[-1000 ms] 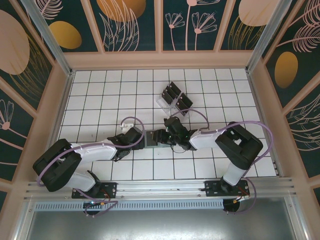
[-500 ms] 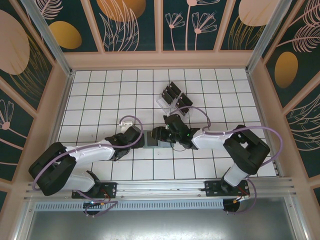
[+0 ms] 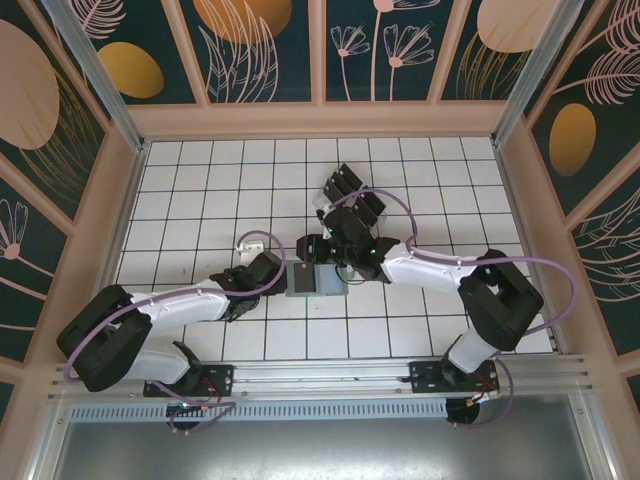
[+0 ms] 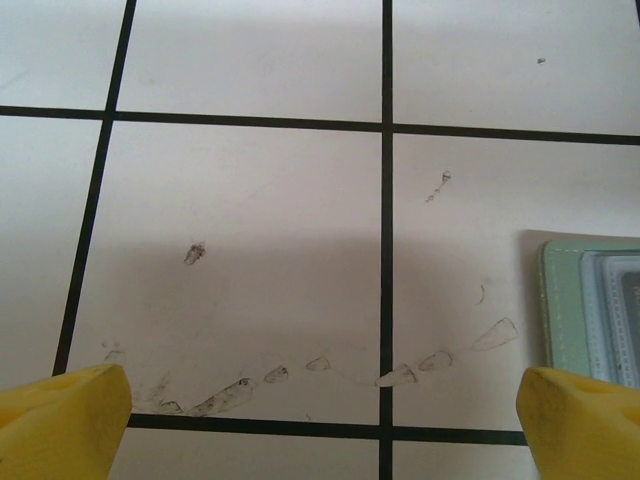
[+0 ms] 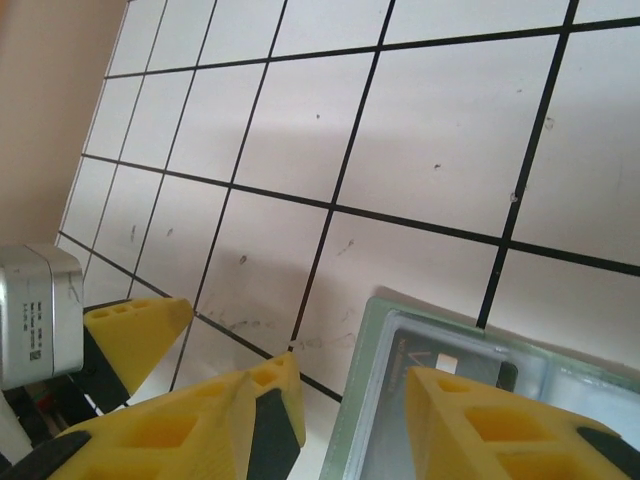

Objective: Put the credit cards into the card holder
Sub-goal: Insert the credit card into the card slot.

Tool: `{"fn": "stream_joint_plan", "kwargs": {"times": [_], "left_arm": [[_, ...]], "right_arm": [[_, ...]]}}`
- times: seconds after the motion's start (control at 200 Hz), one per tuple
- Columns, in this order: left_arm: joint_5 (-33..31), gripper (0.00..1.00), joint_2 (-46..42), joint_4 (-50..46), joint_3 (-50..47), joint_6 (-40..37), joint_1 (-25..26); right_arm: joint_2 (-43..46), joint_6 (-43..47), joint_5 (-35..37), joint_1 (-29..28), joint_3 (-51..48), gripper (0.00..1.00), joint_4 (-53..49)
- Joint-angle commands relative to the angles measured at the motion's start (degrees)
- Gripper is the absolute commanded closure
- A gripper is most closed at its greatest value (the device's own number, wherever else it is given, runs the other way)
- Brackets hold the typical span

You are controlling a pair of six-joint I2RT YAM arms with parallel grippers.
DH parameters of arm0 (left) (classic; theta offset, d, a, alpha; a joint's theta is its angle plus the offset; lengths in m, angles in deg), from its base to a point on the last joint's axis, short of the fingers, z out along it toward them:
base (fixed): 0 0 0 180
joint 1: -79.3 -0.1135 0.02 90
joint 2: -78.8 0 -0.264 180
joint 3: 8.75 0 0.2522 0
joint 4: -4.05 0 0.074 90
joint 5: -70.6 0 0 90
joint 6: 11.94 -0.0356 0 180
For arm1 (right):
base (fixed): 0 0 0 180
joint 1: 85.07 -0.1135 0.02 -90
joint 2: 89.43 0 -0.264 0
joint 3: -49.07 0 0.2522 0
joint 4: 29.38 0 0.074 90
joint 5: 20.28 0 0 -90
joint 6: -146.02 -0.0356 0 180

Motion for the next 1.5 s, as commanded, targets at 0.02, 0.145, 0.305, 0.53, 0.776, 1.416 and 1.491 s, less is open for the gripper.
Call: {"fn": "stream_joint_plan", "kwargs": {"times": [0.02, 0.145, 0.305, 0.53, 0.776, 1.416, 1.491], "left_arm": [[-1.2, 0.01, 2.0, 0.4, 1.6, 0.9, 0.3], [-1.0, 0.01, 2.7, 0.8, 1.5, 1.1, 0.3], [-0.7, 0.02, 3.2, 1.4, 0.8, 1.6, 0.2], [-0.1, 0.02, 4.1, 2.7, 0.2, 1.6, 0.3], [0.5, 0.02, 5.6, 4.1, 0.3, 1.2, 0.2], [1.7, 0.01, 6.9, 6.4, -1.5, 1.5, 0.2], [1.9, 0.02, 7.1, 6.6, -1.5, 1.4, 0.3]], "right_arm": [[-3.4, 2.8, -0.7, 0.1, 2.0, 0.57, -3.0], [-5.3, 2.4, -1.1, -0.4, 2.1, 0.57, -2.4], [-7.0, 2.0, -1.3, -0.7, 1.8, 0.57, -2.3], [-7.1, 0.4, 0.0, -0.6, -0.8, 0.57, -2.1], [-7.7, -0.6, -0.2, -0.8, -2.1, 0.56, -1.6], [-10.0, -1.9, -0.6, -2.2, -2.2, 0.56, -1.2], [-10.1, -2.0, -0.8, -2.5, -1.9, 0.56, -1.0]]}}
